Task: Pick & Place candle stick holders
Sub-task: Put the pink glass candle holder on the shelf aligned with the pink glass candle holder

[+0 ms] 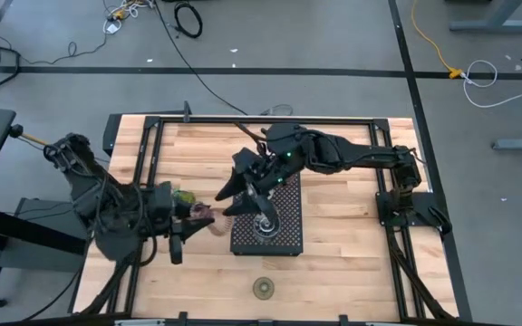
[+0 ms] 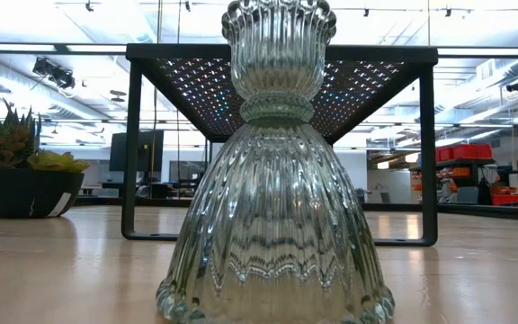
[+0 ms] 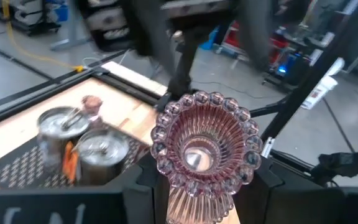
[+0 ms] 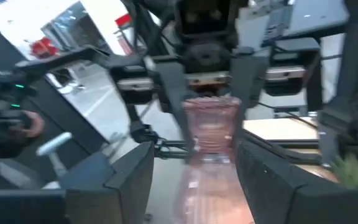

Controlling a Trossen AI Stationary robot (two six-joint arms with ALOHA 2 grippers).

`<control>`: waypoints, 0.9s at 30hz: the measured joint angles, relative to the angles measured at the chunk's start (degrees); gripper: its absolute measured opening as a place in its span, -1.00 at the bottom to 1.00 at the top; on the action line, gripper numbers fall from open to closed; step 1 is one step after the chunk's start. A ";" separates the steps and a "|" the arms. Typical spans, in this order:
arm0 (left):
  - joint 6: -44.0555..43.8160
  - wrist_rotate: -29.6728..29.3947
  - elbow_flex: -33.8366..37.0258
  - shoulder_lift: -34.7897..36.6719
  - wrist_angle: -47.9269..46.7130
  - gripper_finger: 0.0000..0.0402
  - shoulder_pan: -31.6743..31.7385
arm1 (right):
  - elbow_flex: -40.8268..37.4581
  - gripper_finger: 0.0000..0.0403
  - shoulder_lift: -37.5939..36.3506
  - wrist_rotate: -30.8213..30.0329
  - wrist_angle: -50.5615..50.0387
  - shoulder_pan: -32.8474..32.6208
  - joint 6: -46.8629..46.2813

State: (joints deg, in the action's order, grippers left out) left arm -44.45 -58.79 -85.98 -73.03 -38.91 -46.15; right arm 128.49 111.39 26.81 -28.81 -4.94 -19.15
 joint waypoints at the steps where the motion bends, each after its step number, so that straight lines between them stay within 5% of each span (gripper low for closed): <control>1: 1.87 1.07 -0.02 0.00 1.44 -0.35 0.85 | 0.00 0.10 0.00 -1.08 -0.46 -0.41 0.84; 15: 6.81 8.41 -0.02 -0.04 5.28 -0.35 6.98 | 0.00 0.10 0.02 -8.22 -0.36 -1.94 1.92; 27: 10.60 10.36 0.03 -0.09 7.88 -0.35 8.87 | 0.02 0.07 1.21 -8.54 1.63 -2.25 2.03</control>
State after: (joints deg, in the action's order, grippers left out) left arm -33.85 -48.42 -85.95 -73.12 -31.03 -37.27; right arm 128.51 112.61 18.27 -27.17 -7.19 -17.12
